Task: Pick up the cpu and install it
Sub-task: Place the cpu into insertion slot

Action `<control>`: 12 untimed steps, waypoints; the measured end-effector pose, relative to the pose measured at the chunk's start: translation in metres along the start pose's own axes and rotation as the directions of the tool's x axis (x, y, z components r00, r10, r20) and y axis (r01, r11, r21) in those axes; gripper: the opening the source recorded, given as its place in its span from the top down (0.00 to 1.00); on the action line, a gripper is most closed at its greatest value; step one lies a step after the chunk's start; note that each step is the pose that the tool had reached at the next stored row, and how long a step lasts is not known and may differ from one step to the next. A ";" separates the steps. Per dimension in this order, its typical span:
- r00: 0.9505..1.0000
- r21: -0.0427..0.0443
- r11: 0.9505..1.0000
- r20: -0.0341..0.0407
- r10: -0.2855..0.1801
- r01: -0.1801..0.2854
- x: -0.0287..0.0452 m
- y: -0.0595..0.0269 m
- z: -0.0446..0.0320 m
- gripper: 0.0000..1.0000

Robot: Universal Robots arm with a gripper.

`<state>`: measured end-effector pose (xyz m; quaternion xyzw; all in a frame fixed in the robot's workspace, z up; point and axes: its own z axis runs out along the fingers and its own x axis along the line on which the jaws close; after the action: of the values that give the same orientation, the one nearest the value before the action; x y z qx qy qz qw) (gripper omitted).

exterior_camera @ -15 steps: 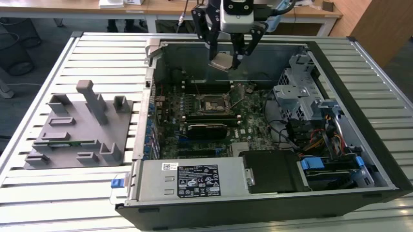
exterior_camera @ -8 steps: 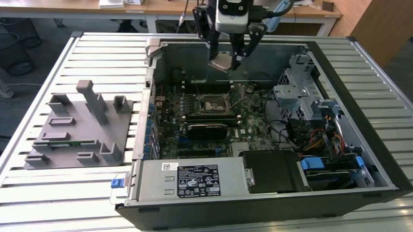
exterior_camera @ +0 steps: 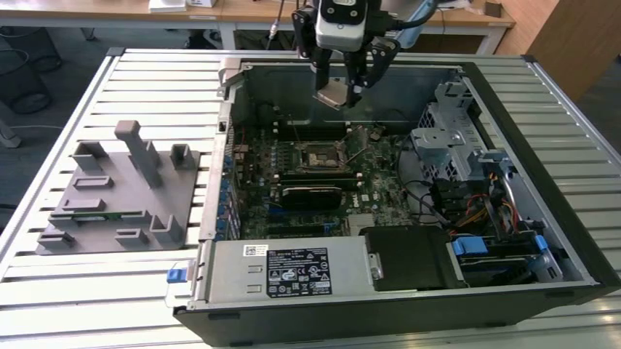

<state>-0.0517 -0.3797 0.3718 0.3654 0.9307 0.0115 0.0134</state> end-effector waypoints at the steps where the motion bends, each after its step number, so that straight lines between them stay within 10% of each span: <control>1: 1.000 0.000 1.000 0.000 0.008 -0.008 0.0000 0.0000 0.0001 0.46; 12: 0.997 0.001 0.997 0.003 0.083 -0.083 0.0008 0.0008 0.0018 0.46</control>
<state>-0.0516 -0.3786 0.3700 0.4038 0.9147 0.0109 0.0138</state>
